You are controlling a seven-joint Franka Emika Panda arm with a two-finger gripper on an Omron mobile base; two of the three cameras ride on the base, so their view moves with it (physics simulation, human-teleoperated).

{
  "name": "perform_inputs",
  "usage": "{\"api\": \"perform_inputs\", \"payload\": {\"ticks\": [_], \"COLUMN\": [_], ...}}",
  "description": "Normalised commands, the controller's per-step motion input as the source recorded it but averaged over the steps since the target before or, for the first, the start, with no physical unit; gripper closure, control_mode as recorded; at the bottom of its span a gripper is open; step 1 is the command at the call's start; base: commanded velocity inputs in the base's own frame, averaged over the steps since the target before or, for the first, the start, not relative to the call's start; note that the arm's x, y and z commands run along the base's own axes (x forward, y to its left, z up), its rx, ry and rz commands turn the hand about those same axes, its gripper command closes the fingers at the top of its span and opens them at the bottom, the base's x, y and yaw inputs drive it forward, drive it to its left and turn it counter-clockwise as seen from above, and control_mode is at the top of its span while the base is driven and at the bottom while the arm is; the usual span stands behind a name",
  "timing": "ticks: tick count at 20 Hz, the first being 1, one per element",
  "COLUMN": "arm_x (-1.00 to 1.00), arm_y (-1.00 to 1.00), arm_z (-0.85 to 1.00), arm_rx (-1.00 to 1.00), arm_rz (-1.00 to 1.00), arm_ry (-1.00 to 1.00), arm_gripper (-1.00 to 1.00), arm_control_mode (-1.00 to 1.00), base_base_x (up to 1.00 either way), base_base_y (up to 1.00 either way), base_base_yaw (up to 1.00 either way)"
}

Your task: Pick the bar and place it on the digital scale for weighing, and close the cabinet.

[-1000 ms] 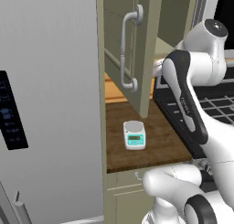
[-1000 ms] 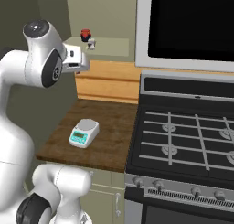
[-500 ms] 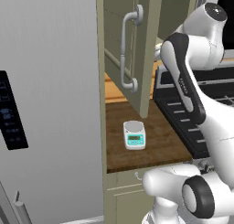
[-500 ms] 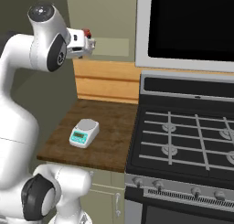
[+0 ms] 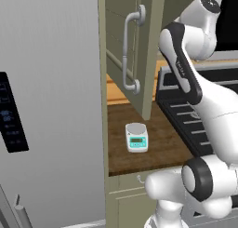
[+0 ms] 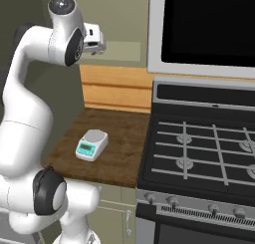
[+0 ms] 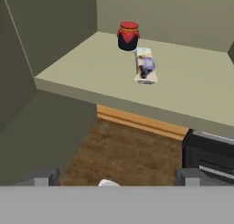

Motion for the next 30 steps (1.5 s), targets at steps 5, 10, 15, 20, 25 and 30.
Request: {"api": "perform_inputs", "payload": {"ticks": [5, 10, 15, 20, 25, 30], "arm_x": [0.66, 0.67, 0.58, 0.54, 0.49, 0.35], "arm_y": [0.0, 0.02, 0.0, 0.02, 0.11, 0.2], "arm_z": [0.0, -0.03, -0.01, -0.04, -0.15, -0.24], "arm_rx": [0.0, 0.0, 0.0, 0.0, 0.0, 0.0], "arm_rz": [0.04, 0.03, 0.02, 0.02, 0.01, 0.0], "arm_ry": [-0.08, -0.02, 0.0, 0.01, 0.0, 0.0], "arm_gripper": [-1.0, -1.0, -1.0, -1.0, -1.0, -1.0], "arm_control_mode": [-1.0, -1.0, -1.0, -1.0, -1.0, -1.0], "base_base_x": [0.0, 0.0, 0.0, 0.0, 0.0, 0.0], "base_base_y": [0.0, 0.0, 0.0, 0.0, 0.0, 0.0], "base_base_yaw": [0.0, 0.0, 0.0, 0.0, 0.0, 0.0]}}
